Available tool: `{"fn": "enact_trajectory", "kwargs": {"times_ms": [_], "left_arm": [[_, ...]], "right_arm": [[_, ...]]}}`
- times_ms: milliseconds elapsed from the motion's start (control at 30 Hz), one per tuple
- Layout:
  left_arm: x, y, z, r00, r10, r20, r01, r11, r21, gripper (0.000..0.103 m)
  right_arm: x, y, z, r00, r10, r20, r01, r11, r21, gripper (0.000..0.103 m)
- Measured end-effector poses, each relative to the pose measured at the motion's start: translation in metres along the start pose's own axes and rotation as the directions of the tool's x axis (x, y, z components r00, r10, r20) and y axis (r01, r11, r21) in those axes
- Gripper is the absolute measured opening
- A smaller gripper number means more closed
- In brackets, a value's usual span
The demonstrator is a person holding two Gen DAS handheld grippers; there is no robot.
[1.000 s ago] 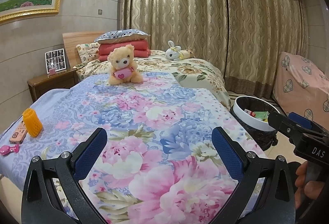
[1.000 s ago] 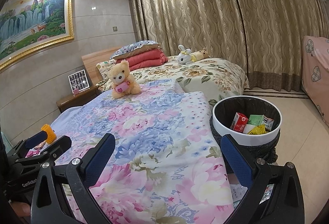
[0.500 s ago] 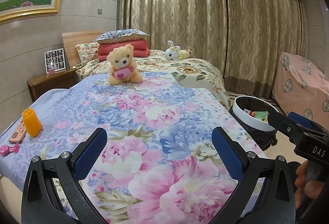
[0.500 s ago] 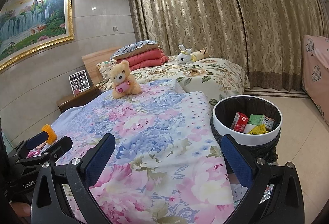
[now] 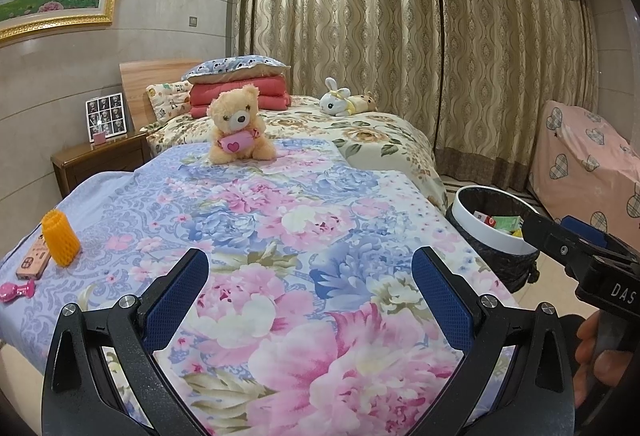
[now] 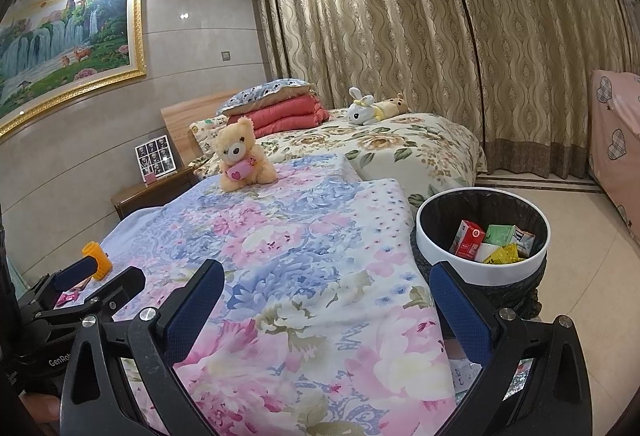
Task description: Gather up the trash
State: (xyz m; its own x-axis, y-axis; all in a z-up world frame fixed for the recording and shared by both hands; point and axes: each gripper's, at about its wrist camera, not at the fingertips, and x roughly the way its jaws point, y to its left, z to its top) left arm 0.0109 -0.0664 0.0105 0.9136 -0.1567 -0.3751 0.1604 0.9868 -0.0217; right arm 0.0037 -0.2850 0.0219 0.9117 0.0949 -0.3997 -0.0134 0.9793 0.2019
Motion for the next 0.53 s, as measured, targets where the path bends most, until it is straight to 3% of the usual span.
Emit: {"fn": "enact_trajectory", "kwargs": {"times_ms": [533], "left_arm": [[0.01,0.008,-0.004,0.999,-0.029,-0.038,0.027,0.999,-0.035,0.103]], "right_arm": [[0.011,-0.003,0.0,0.999,0.013,-0.03,-0.013,1.0,0.006,0.103]]}}
